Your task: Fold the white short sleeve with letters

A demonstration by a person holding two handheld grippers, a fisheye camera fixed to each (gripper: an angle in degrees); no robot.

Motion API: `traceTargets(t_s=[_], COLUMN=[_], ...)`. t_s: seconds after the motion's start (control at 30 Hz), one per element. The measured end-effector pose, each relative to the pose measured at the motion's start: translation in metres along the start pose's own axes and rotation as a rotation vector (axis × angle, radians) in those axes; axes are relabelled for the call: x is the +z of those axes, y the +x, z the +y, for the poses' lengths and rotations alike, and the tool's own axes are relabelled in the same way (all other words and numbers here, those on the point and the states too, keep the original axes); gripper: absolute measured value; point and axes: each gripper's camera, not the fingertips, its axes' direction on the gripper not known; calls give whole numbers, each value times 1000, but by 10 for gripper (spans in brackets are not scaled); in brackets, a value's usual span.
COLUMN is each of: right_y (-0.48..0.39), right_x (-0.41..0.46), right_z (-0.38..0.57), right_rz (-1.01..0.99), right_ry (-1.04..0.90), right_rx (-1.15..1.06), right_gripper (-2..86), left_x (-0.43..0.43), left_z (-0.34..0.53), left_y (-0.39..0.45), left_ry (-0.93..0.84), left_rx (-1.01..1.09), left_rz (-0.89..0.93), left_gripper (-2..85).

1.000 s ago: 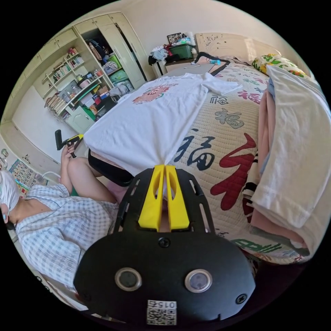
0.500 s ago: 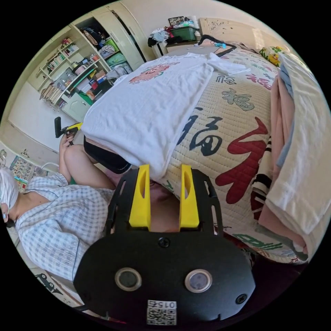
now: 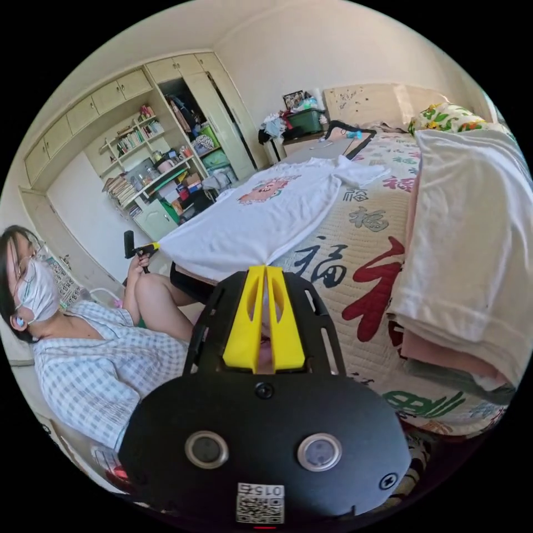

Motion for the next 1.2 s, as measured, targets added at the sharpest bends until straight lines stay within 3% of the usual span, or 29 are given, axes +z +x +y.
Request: traceTargets(t_s=[0.13,0.2,0.3,0.43,0.57,0.67,0.77,0.93,1.03,1.2], right_y=[-1,1,-4,-18,-36,-41,-28,39,81,120], right_x=[46,84,96,62,7,-11,-1,39,60,103], right_z=[-15,-18,-23,-45,-80,-107,-152,-233,-274,-339], right_rz=[100,262,386,409,386,315,333,298,257,255], right_ry=[-277,-516,-611,-465,-90,129,195,195,204,57], right_rx=[35,83,96,100,64,-1,24,202,294,340], right_gripper=[-9,-10,-10,-9,-3,8,43,75,61,81], left_x=[45,59,55,36,17,30,68,208,324,511], left_z=[-8,-11,-14,-10,-29,-78,-147,-293,-377,-484], left_y=[-6,-3,-1,-2,9,43,91,161,181,202], left_ry=[-227,-282,-262,-219,-82,-37,-1,-51,-189,-316], left_rx=[-24,-11,-17,-68,-69,38,199,386,403,370], left_rz=[-104,-126,-140,-198,-198,-236,-294,-304,-282,-269], left_gripper=[-5,-3,3,13,22,32,43,61,71,77])
